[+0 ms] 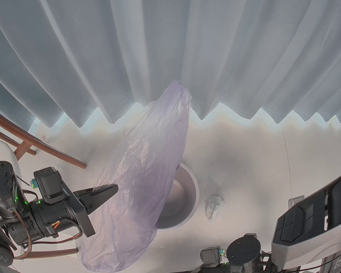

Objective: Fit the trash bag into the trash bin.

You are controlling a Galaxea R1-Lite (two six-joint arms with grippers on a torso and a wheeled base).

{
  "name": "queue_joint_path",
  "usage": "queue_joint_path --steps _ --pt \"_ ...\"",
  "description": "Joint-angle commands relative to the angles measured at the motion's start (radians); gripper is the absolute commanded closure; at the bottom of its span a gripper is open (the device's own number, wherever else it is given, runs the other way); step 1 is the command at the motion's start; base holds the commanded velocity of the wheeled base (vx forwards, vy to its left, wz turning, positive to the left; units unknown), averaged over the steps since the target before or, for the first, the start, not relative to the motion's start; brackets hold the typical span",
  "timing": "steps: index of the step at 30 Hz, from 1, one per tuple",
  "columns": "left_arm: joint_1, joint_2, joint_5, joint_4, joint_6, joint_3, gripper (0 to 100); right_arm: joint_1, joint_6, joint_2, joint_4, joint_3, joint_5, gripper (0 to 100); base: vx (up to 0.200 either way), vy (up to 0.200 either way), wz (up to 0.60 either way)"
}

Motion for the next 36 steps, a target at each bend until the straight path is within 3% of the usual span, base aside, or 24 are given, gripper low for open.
queue_joint_path --steps 1,11,25,36 --pt "0.0 0.001 -0.001 0.0 -0.001 -0.002 100 0.029 -0.001 0.022 -0.017 -0.007 -0.001 100 0.0 0.0 0.0" --pt "-0.001 0.0 -0.001 0.0 -0.001 -0.002 100 0.089 -0.001 0.097 -0.017 -0.061 -0.078 100 0.0 0.0 0.0" --pt "-0.003 0.0 -0.001 0.0 -0.002 -0.005 100 0.127 0.004 0.138 -0.017 -0.13 -0.115 100 0.0 0.0 0.0" --pt "-0.018 0.0 0.0 0.0 -0.002 -0.008 100 0.229 0.015 0.203 -0.017 -0.288 -0.199 100 0.0 0.0 0.0"
